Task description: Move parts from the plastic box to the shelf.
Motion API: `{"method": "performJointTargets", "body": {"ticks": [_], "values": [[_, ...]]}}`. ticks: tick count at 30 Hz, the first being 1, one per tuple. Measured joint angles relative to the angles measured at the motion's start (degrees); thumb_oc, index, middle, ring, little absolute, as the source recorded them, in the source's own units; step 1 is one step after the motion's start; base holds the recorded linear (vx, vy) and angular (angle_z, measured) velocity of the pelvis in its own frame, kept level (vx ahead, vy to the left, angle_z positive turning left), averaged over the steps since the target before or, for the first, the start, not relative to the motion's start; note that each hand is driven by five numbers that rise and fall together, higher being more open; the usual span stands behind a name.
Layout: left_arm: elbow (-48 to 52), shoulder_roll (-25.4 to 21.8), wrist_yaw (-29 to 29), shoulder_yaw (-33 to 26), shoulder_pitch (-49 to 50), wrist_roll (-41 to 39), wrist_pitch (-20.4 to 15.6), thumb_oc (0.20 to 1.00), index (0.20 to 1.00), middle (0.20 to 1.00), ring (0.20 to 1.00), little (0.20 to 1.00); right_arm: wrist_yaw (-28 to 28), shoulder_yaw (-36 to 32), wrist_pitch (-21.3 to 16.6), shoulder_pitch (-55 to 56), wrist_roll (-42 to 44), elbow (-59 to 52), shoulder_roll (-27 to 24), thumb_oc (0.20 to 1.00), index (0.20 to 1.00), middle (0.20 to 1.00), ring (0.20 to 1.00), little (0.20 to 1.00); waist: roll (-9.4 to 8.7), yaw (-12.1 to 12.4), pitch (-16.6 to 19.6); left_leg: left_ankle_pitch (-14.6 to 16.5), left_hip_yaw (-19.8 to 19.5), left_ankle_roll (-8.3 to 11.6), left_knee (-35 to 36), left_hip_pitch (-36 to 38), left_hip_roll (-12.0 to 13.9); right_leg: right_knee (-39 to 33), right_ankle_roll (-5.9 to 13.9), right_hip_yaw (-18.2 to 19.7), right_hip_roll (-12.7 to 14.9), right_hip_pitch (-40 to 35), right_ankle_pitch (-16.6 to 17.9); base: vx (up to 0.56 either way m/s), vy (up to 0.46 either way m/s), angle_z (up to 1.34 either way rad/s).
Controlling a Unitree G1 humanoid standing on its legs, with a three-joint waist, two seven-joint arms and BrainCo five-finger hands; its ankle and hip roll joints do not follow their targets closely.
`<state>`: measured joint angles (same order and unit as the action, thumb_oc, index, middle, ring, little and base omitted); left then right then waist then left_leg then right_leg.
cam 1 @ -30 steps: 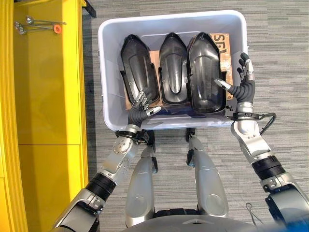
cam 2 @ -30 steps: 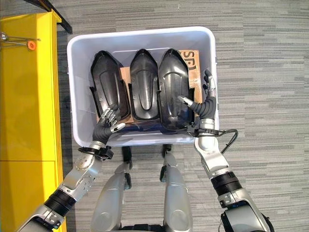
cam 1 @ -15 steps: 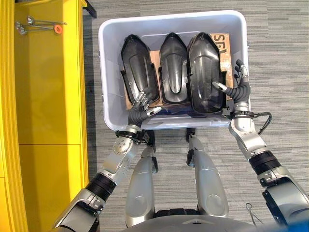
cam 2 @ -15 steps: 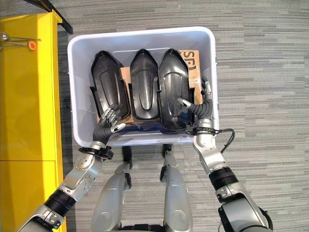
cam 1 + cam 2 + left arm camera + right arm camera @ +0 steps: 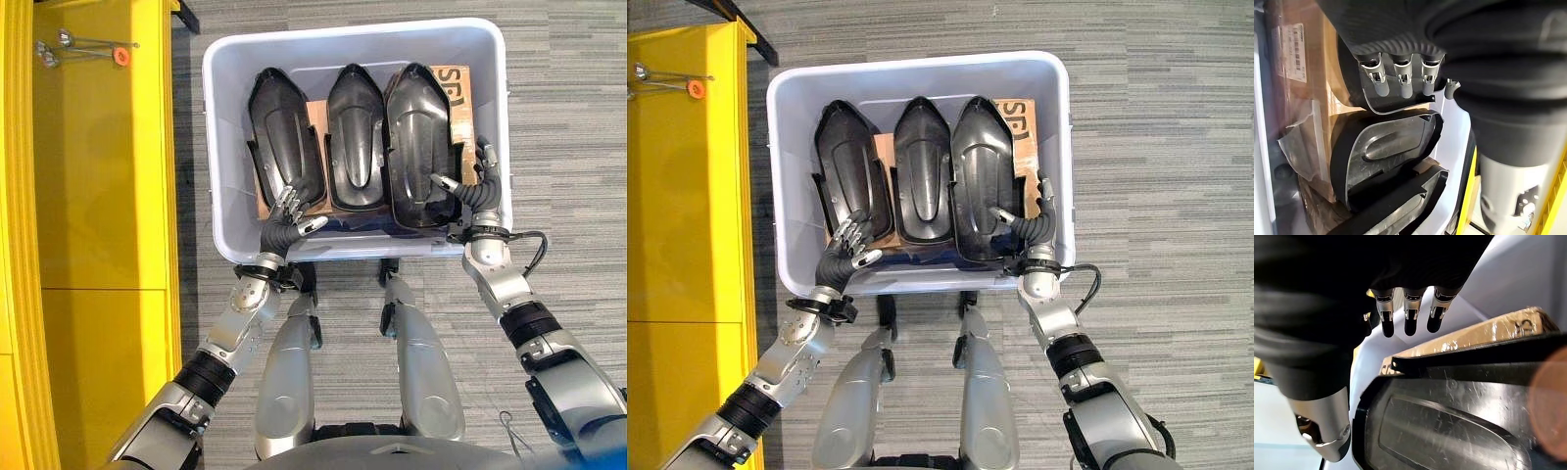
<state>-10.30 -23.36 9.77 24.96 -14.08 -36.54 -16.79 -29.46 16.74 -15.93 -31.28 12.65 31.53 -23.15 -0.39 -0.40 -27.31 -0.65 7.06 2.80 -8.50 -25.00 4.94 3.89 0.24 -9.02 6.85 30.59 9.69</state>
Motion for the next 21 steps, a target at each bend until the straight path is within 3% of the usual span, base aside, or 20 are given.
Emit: {"method": "performJointTargets", "body": {"ticks": [21], "values": [[0.0,-0.3,-0.1,1.1,-0.1,-0.1,0.0,1.0,1.0,1.0,1.0,1.0,-0.9,3.0,1.7,-7.3,-0.5,18.4,0.4,1.0,1.0,1.0,1.0,1.0,0.16,1.1,0.1,0.0,0.1,0.0,-0.5,0.0,0.0,0.2,0.1,0.0,0.1,0.0,-0.1,0.0,0.0,0.0]]}}
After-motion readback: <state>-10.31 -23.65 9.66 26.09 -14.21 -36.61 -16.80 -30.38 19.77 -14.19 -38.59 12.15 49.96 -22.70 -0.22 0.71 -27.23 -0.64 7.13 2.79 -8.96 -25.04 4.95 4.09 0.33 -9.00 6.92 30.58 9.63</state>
